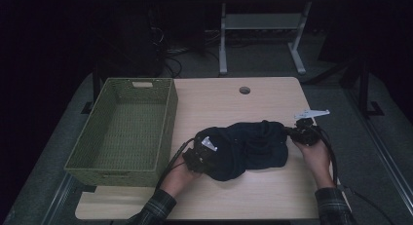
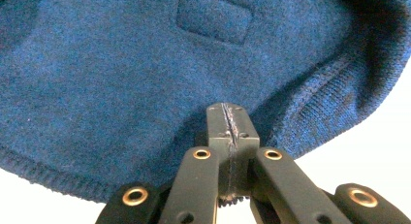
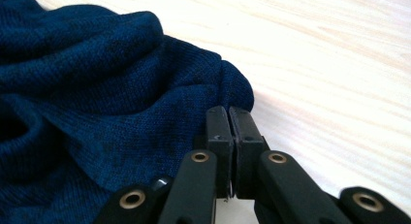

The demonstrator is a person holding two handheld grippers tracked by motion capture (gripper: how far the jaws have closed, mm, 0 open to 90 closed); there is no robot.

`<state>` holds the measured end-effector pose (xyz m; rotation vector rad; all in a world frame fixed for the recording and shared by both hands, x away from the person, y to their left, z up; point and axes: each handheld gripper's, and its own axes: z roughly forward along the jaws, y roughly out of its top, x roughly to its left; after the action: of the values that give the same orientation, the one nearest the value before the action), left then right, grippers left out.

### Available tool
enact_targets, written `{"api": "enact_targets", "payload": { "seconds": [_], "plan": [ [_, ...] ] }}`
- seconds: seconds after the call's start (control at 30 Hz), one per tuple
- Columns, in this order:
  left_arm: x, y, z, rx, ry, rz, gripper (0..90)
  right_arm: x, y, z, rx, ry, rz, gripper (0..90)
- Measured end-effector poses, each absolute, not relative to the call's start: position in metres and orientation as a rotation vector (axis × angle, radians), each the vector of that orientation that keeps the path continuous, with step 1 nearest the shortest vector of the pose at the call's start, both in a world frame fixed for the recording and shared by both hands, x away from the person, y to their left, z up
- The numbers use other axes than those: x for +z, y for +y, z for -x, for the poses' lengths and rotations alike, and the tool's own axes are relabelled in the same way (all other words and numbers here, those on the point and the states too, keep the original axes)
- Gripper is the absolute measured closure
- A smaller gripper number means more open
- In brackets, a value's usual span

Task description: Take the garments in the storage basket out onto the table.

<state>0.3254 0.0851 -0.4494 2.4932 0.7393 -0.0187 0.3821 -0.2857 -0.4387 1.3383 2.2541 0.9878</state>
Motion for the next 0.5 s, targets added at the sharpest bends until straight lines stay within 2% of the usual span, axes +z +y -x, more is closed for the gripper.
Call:
{"api": "enact_targets", "payload": {
  "seconds": [0.33,0.5],
  "plan": [
    [-0.45,0.085,-0.325,-0.016,0.742,-2.484,90.0,-0.421,-0.291,-0.41,0.883,2.224,-1.308,88.4],
    [-0.45,0.085,-0.325,-0.016,0.741,-2.485,90.0,-0.424,-0.298,-0.427,0.83,2.22,-1.326,88.5]
  ]
}}
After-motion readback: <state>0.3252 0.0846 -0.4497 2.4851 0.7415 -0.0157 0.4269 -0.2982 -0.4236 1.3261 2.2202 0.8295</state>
